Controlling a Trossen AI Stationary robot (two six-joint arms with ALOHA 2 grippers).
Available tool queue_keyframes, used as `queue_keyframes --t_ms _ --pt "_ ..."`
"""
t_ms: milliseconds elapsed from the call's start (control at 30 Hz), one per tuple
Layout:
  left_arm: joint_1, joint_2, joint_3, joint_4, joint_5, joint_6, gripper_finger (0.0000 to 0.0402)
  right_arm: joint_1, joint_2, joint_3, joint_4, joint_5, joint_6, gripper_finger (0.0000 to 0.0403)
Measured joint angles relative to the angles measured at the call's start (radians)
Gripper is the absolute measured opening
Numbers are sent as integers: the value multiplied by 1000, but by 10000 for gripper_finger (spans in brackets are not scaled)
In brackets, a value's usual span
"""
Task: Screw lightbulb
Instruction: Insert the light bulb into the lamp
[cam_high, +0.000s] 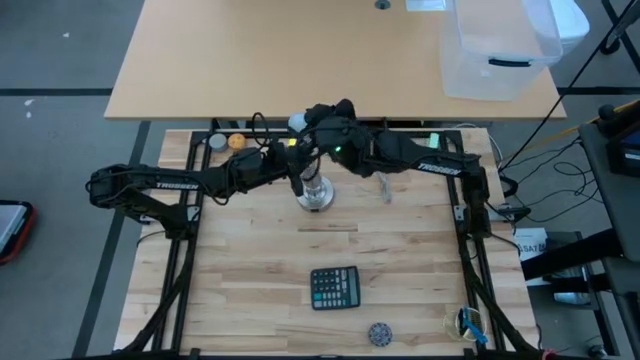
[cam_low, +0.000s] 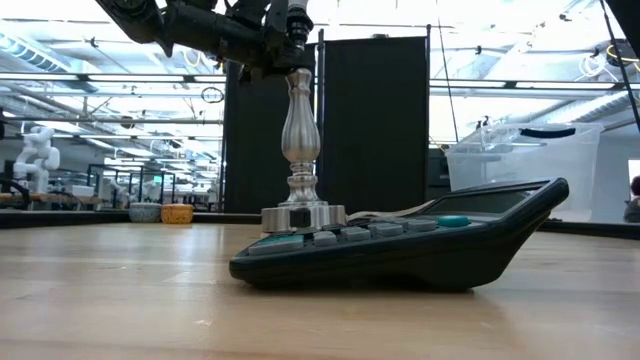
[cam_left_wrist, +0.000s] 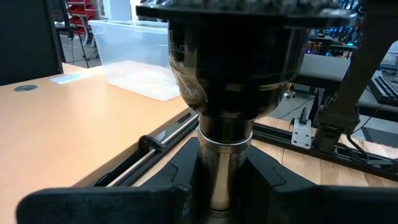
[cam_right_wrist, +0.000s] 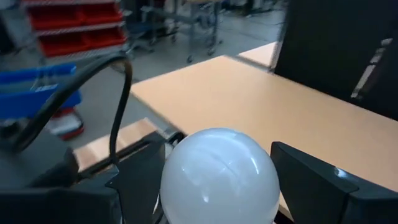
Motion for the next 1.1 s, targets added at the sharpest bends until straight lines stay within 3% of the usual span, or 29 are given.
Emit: queue_keyframes --t_ms 267,367,933,1100 --pt "0 0 -1 -7 0 1 73 70 58 2 91 222 47 279" --pt "0 0 0 -7 0 1 73 81 65 0 121 253 -5 279" --pt "0 0 0 -1 6 13 73 88 18 -3 254 206 -261 279" --pt "0 0 0 -3 6 14 73 85 -23 -3 246 104 -320 279"
